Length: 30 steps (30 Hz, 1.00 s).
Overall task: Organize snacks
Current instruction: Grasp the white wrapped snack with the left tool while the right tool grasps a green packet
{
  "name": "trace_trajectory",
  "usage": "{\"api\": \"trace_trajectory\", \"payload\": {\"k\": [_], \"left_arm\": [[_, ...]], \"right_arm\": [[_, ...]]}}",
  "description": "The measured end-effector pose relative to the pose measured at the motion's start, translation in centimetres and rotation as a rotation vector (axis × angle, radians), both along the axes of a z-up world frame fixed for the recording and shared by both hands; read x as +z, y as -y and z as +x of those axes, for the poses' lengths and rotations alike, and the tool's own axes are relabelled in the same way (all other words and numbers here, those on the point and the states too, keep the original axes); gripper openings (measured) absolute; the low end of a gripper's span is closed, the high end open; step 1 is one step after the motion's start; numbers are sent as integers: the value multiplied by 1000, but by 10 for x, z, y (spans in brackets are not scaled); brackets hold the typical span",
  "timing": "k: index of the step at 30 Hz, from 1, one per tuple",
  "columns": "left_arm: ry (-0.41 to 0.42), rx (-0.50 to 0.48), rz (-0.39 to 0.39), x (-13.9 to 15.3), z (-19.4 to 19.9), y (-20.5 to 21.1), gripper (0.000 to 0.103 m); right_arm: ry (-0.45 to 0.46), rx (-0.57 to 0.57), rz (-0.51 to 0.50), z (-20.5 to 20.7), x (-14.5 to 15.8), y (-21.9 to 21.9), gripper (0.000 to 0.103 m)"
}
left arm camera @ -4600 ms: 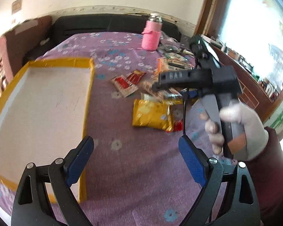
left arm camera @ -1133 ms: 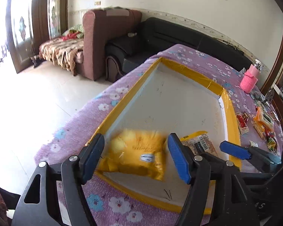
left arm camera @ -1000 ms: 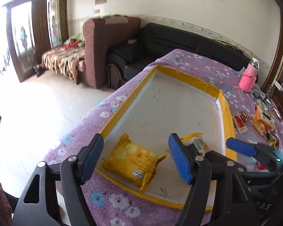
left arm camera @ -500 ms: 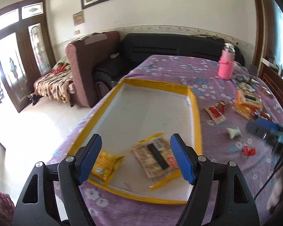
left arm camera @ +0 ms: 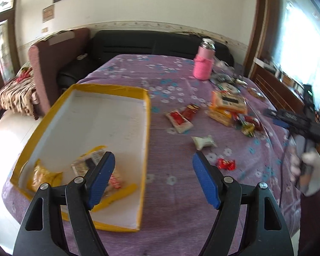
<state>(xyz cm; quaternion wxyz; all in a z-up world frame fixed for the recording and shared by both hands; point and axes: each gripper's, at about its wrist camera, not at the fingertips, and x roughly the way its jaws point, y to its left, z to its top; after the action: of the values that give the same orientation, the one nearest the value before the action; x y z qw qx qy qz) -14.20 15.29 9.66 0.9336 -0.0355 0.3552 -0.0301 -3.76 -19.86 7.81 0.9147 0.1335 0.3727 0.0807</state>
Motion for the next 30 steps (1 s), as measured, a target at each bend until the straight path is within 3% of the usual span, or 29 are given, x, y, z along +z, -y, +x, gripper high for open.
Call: {"api": "trace_trajectory", "payload": {"k": [3, 11, 12, 13, 14, 25, 28, 30], "left_arm": [[-14, -24, -1, 0, 1, 8, 75], [-91, -126, -90, -10, 33, 27, 75], [-92, -150, -87, -11, 38, 34, 75], [-94, -178, -69, -15, 47, 45, 75], [-97, -193, -47, -18, 55, 53, 75], [-217, -431, 172, -61, 128, 110, 74], [-268, -452, 180, -74, 135, 110, 44], [-268, -454, 157, -75, 134, 109, 41]], "right_arm": [[-18, 15, 8, 20, -12, -8, 79], [-77, 97, -165, 38, -49, -42, 68], [-84, 100, -172, 39, -53, -43, 61], [-98, 102, -174, 40, -57, -44, 45], [-112, 105, -169, 41, -60, -43, 37], [-124, 110, -81, 39, -60, -29, 36], [-132, 111, -55, 40, -60, -26, 37], [-135, 110, -44, 41, -60, -25, 36]]}}
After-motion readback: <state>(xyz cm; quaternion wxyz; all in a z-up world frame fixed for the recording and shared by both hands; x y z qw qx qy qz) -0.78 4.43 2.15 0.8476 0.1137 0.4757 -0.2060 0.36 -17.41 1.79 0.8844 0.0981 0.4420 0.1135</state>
